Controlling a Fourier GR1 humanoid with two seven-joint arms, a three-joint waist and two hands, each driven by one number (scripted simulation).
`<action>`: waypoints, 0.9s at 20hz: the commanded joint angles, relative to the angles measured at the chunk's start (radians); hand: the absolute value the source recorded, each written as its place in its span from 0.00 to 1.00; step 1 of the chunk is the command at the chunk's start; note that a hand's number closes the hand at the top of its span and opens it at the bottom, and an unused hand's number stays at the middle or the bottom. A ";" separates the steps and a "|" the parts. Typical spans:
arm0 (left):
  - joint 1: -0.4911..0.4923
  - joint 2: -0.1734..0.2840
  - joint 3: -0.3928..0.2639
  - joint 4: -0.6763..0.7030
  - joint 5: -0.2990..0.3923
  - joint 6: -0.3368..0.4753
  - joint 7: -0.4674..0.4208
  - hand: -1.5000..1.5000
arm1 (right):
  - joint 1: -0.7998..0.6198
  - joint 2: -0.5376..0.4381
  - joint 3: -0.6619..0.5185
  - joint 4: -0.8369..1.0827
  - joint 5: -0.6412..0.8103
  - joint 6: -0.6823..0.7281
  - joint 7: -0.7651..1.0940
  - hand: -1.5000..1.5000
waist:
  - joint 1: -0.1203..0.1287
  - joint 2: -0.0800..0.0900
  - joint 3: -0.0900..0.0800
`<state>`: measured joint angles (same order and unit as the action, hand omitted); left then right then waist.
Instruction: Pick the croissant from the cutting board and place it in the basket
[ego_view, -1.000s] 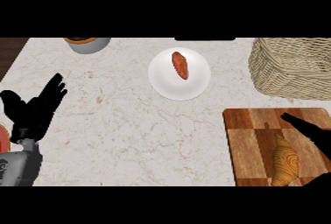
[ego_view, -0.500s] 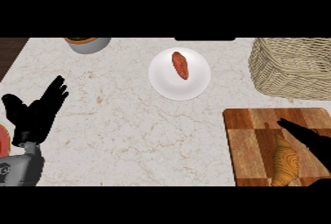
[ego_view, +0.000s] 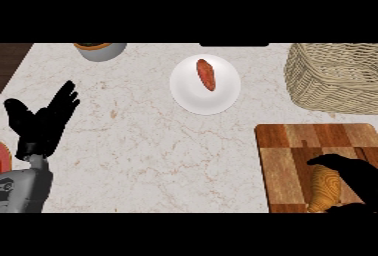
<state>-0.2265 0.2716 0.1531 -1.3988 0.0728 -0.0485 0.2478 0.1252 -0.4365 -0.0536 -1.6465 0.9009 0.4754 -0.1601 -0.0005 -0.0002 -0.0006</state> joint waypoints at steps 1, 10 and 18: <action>-0.019 0.007 0.013 -0.001 -0.003 0.001 0.011 0.50 | 0.000 0.026 0.086 0.038 0.112 -0.072 -0.011 1.00 | 0.000 0.000 0.001; 0.072 -0.004 0.016 -0.036 -0.006 -0.025 -0.037 0.50 | 0.130 0.136 0.171 -0.080 0.136 -0.118 -0.026 1.00 | -0.009 -0.004 0.000; 0.010 -0.023 -0.007 -0.001 -0.032 -0.001 0.001 0.50 | 0.262 0.293 0.470 -0.245 0.243 -0.162 0.054 1.00 | -0.007 -0.002 0.000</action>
<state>-0.2164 0.2690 0.1697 -1.3933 0.0574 -0.0584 0.2395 0.3141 -0.2164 0.2809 -1.8606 1.0853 0.3488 -0.1431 -0.0137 -0.0071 -0.0079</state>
